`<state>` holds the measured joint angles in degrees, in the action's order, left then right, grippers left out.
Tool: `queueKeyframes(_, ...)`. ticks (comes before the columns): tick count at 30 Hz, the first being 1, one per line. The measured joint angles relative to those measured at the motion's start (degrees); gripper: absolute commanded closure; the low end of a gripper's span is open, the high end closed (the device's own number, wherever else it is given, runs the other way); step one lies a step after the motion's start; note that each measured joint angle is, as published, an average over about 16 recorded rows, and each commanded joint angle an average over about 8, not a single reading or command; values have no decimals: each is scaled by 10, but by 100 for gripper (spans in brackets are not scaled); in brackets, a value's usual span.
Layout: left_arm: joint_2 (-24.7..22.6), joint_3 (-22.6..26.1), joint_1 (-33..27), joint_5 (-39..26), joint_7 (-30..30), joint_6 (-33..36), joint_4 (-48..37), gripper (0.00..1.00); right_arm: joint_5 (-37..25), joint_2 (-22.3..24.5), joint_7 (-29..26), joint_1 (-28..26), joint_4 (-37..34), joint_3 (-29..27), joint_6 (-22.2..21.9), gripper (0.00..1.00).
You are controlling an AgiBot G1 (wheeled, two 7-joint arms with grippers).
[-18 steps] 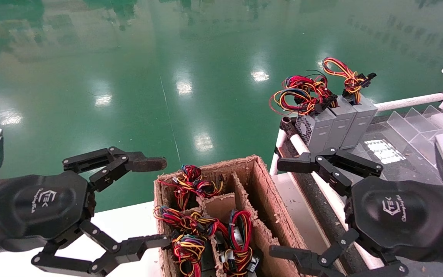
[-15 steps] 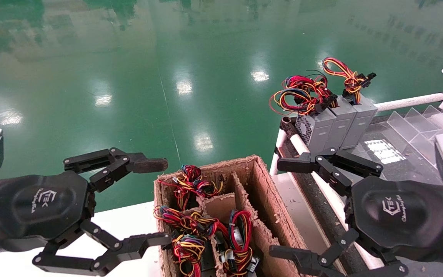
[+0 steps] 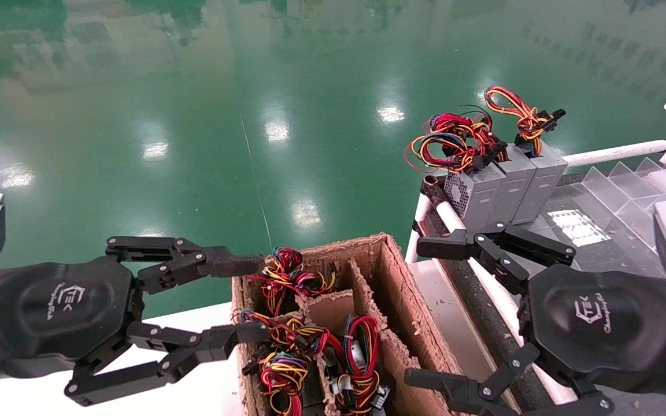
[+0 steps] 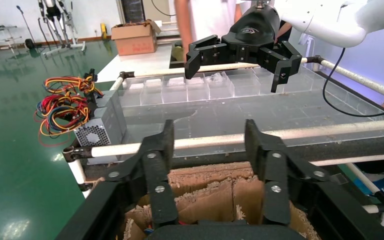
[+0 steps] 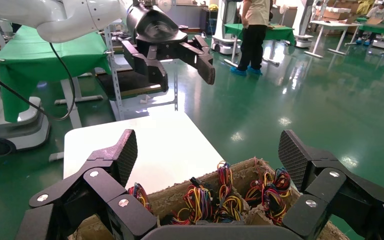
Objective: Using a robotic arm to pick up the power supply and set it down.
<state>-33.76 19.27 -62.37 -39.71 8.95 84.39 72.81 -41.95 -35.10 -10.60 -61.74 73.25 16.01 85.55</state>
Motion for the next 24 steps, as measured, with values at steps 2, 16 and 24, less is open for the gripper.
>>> queueKeyframes(2,0,0,0,0,0,0,0,100,0,0,0,0,0,0,0,0)
queueKeyframes(16,0,0,0,0,0,0,0,100,0,0,0,0,0,0,0,0)
queueKeyframes(24,0,0,0,0,0,0,0,93,0,0,0,0,0,0,0,0)
